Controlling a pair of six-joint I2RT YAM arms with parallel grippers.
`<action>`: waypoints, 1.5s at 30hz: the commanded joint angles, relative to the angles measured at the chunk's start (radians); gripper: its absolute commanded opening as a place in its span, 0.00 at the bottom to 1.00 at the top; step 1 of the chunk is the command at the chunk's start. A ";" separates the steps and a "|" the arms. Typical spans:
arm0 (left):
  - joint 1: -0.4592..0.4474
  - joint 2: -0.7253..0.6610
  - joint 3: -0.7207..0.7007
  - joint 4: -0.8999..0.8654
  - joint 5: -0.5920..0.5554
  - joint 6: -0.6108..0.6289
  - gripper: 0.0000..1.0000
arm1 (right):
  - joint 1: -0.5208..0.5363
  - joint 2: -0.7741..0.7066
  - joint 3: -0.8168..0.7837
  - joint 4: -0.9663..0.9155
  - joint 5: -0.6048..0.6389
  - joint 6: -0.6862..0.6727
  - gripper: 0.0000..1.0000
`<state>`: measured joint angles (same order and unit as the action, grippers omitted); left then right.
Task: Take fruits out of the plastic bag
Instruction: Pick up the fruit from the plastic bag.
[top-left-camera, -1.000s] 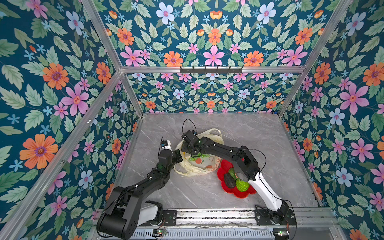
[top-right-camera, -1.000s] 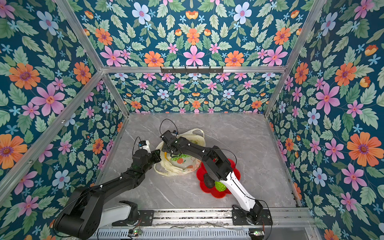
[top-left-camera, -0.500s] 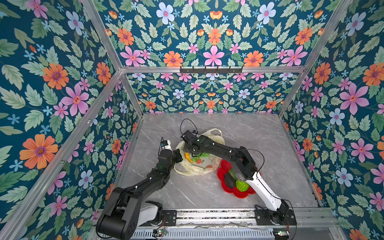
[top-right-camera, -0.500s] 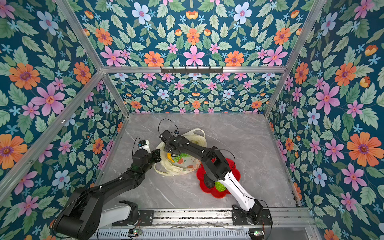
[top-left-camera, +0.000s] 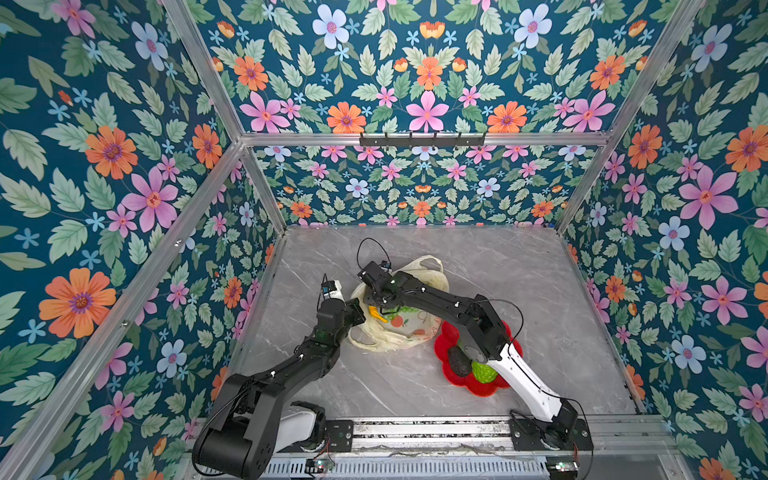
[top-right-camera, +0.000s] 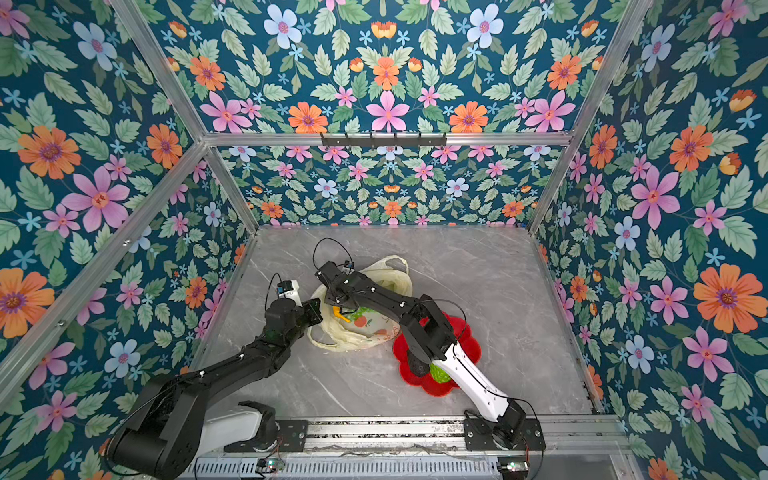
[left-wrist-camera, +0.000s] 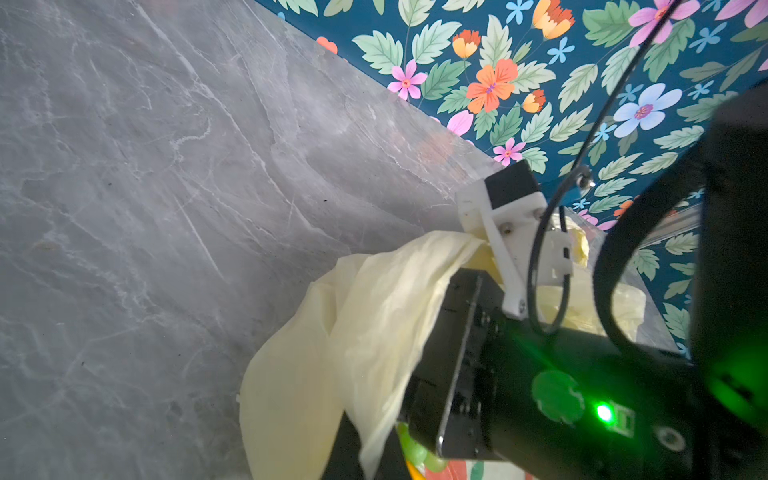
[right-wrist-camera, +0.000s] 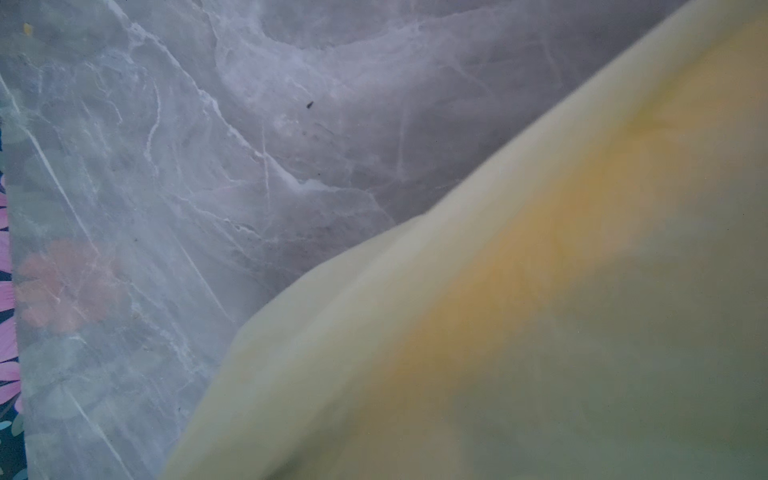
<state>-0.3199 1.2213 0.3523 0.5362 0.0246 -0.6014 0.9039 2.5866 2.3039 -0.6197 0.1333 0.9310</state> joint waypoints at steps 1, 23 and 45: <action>0.001 -0.003 0.004 0.004 -0.008 0.009 0.00 | 0.001 0.014 0.021 -0.057 -0.017 -0.012 0.42; 0.001 0.030 0.020 -0.007 -0.022 0.018 0.00 | 0.017 -0.294 -0.272 0.085 -0.168 -0.083 0.30; 0.000 0.046 0.036 -0.030 -0.021 0.024 0.00 | 0.111 -0.669 -0.692 0.007 -0.116 -0.159 0.30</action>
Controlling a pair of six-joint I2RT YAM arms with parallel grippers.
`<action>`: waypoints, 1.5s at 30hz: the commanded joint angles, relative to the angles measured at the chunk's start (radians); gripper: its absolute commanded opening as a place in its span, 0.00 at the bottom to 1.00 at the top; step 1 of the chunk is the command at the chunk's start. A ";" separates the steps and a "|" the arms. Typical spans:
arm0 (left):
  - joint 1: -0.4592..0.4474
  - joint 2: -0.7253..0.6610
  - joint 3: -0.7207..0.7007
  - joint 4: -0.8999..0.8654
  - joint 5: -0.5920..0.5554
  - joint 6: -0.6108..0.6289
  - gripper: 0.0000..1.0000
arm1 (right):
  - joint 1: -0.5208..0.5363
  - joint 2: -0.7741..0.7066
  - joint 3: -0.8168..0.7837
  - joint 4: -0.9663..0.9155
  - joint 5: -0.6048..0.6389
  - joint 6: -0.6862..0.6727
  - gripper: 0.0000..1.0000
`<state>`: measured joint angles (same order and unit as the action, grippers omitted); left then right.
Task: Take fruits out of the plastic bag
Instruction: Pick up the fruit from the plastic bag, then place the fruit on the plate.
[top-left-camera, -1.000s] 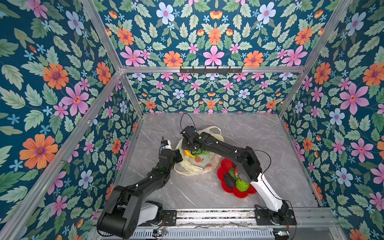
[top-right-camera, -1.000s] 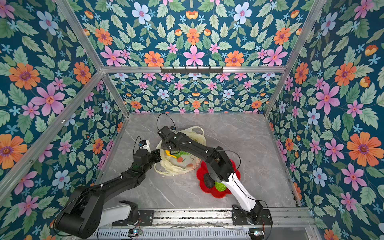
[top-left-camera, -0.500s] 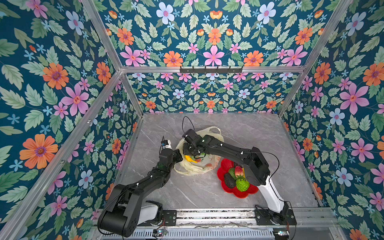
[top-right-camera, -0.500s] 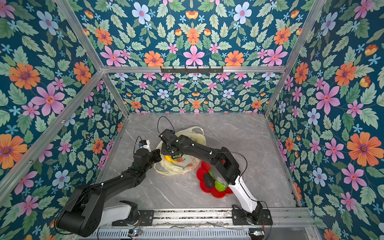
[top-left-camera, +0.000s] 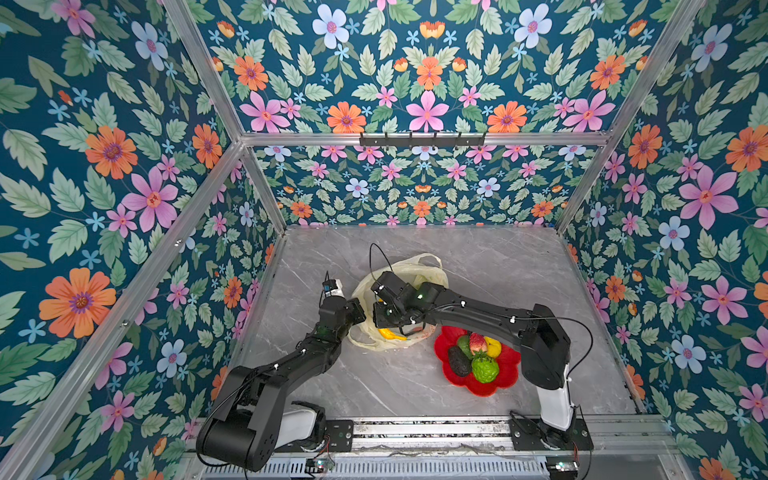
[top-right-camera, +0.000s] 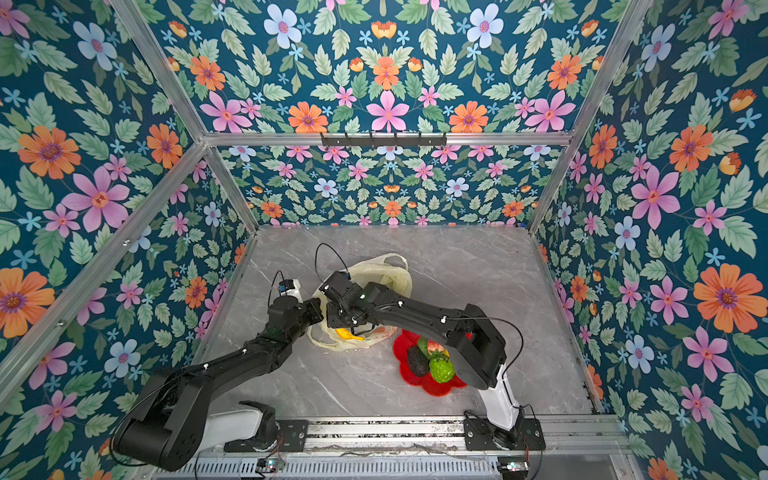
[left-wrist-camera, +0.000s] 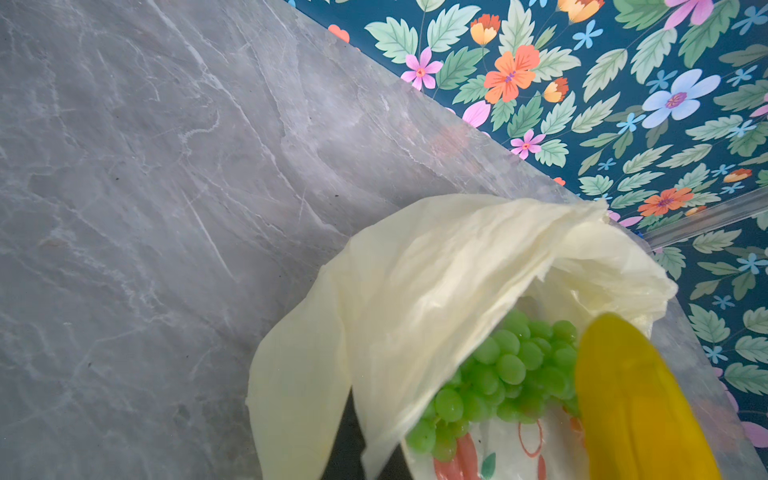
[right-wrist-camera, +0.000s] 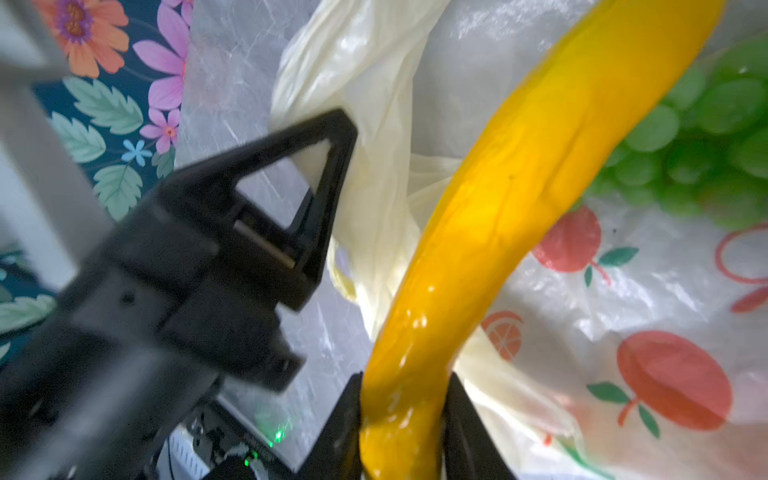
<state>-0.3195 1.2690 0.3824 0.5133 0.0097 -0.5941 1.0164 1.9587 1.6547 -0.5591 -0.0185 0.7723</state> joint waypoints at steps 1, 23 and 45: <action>0.000 -0.002 0.006 -0.009 -0.005 0.017 0.00 | -0.002 -0.066 -0.072 -0.056 0.038 0.009 0.30; 0.000 0.003 0.012 -0.019 -0.002 0.017 0.00 | 0.001 -0.472 -0.536 -0.106 0.235 0.368 0.28; 0.000 0.010 0.015 -0.018 -0.004 0.020 0.00 | -0.042 -0.420 -0.613 -0.052 0.140 0.494 0.29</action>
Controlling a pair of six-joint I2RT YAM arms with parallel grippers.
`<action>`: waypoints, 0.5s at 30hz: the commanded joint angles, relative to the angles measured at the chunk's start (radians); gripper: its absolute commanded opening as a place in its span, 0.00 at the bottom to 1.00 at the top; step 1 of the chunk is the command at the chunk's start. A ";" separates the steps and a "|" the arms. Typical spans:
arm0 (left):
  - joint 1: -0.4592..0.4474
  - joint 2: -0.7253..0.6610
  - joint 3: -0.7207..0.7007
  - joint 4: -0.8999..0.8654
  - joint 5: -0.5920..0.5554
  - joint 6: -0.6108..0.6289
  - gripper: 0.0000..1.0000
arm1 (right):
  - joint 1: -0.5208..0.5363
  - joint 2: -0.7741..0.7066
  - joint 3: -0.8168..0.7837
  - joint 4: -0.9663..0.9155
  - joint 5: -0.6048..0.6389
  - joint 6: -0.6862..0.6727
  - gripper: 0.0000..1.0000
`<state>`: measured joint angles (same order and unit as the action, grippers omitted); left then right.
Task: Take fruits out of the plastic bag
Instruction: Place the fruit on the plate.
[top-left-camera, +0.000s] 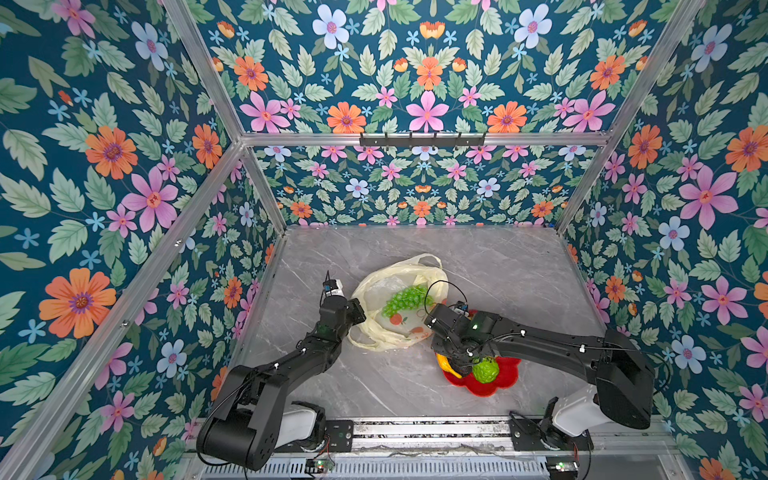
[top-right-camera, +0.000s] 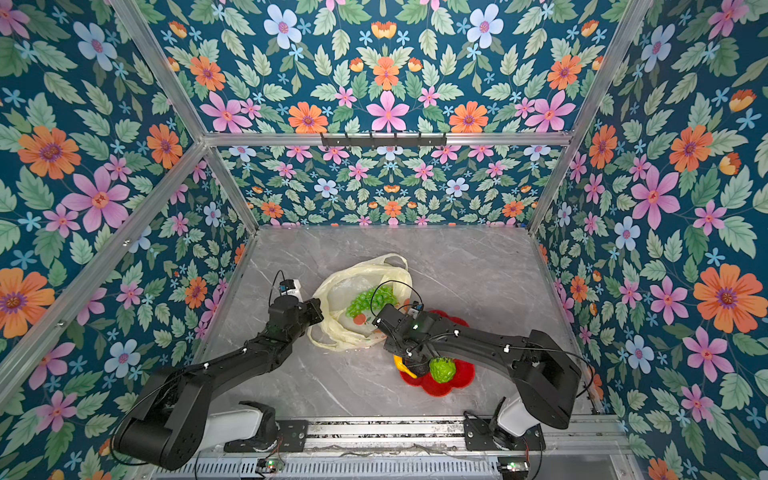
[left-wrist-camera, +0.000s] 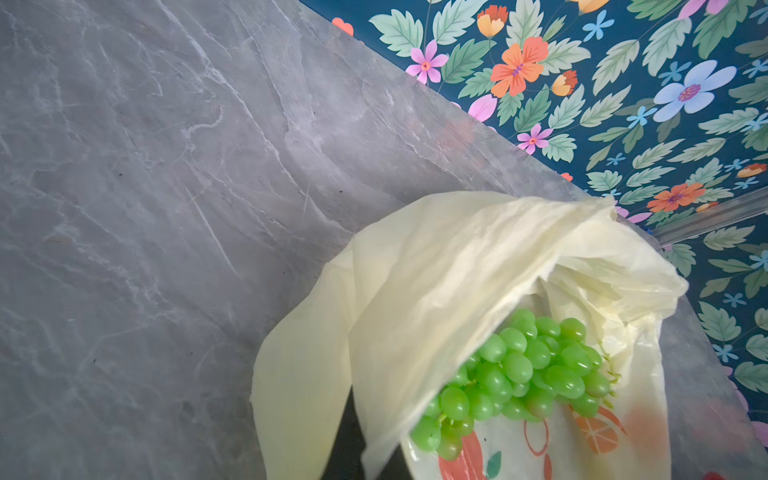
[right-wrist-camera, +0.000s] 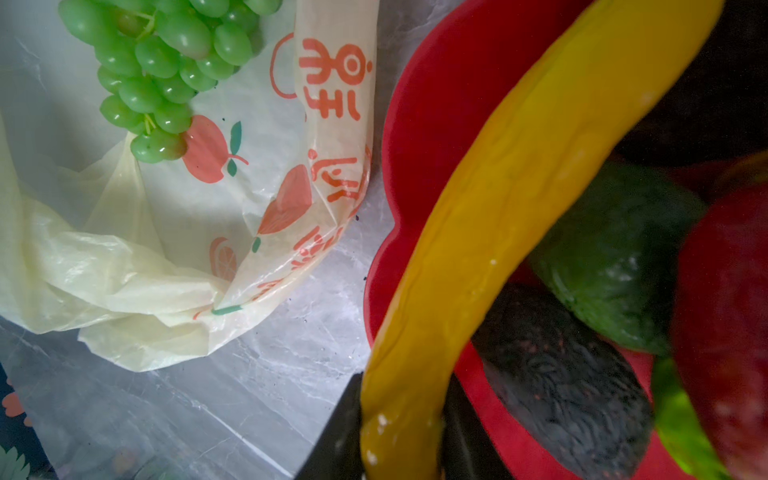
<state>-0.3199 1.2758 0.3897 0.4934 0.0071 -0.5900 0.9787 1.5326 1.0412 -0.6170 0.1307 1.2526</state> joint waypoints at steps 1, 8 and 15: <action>0.001 0.003 0.008 0.002 -0.001 0.016 0.00 | -0.005 0.007 0.000 0.007 -0.010 0.013 0.29; 0.000 0.003 0.008 0.003 -0.001 0.015 0.00 | -0.008 0.029 0.013 -0.023 -0.004 0.005 0.31; 0.000 0.003 0.008 0.002 -0.001 0.018 0.00 | -0.008 0.022 0.007 -0.045 0.015 0.014 0.34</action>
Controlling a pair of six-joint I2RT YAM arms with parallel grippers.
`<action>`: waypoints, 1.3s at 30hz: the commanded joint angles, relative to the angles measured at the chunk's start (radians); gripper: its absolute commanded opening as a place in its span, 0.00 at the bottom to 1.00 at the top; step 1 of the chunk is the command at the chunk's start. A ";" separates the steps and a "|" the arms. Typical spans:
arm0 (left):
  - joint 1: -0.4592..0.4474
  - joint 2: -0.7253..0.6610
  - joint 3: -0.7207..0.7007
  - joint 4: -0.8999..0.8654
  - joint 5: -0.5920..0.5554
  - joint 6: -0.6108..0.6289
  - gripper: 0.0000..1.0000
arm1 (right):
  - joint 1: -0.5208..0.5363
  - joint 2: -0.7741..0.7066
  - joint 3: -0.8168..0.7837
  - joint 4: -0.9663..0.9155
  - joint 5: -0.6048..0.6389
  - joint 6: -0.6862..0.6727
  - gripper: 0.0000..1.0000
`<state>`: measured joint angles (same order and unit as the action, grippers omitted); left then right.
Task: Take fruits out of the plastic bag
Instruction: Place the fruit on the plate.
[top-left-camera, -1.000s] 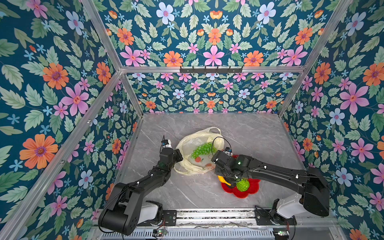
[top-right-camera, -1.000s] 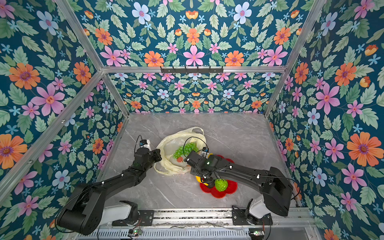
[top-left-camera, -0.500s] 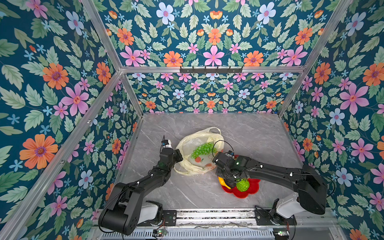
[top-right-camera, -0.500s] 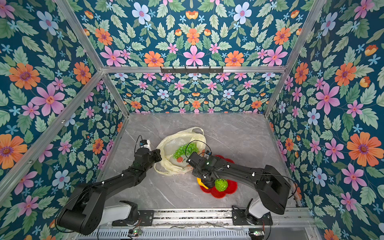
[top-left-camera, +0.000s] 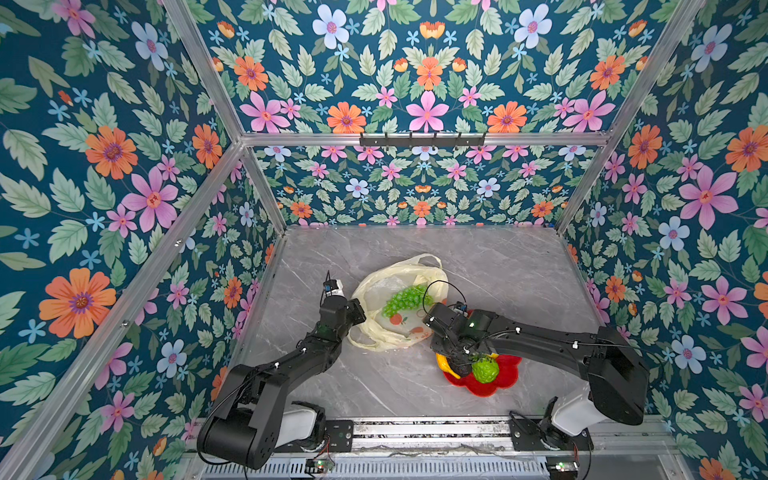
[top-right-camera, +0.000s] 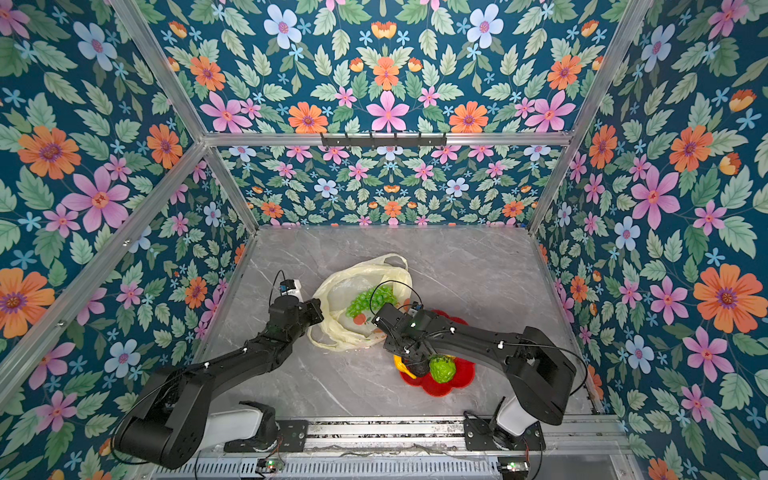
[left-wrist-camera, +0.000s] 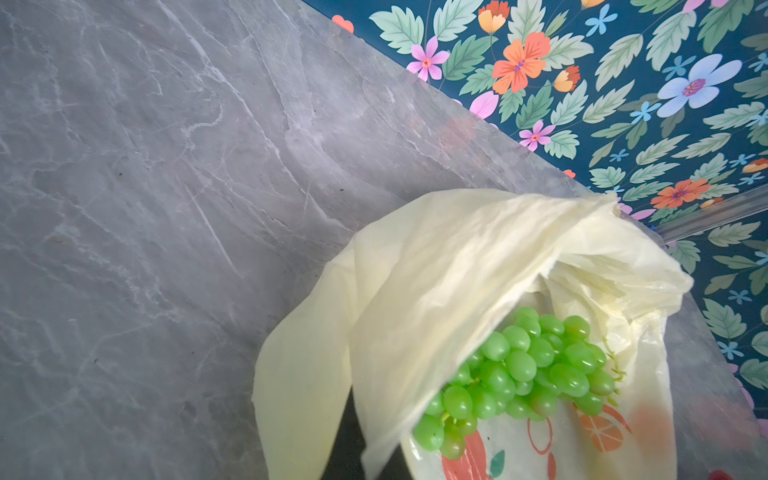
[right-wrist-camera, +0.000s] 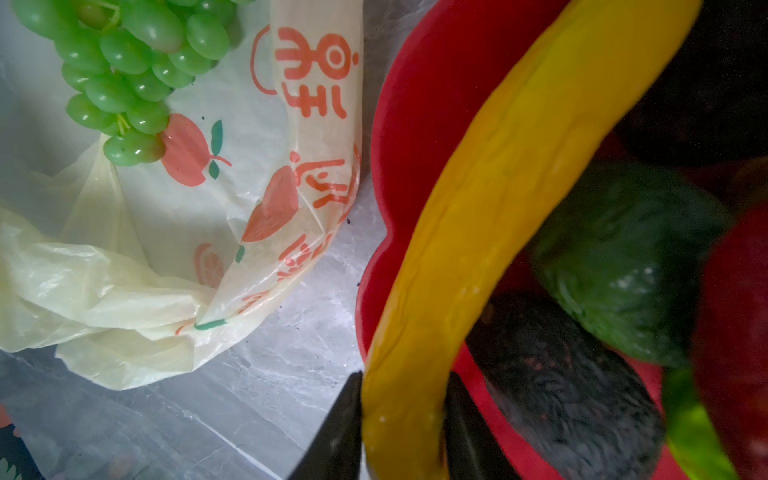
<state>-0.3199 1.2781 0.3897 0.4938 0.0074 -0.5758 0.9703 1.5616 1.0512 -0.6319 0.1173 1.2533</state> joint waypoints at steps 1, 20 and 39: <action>0.001 0.000 0.008 0.002 -0.001 0.004 0.00 | 0.000 -0.008 -0.008 -0.029 0.028 0.014 0.35; 0.001 0.003 0.008 0.002 0.000 0.007 0.00 | 0.005 -0.026 0.007 -0.056 0.054 -0.016 0.37; 0.001 0.008 0.016 0.000 0.020 0.012 0.00 | 0.010 -0.020 0.105 -0.146 0.133 -0.131 0.48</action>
<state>-0.3199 1.2896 0.3992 0.4934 0.0254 -0.5724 0.9806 1.5417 1.1748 -0.7521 0.2424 1.1259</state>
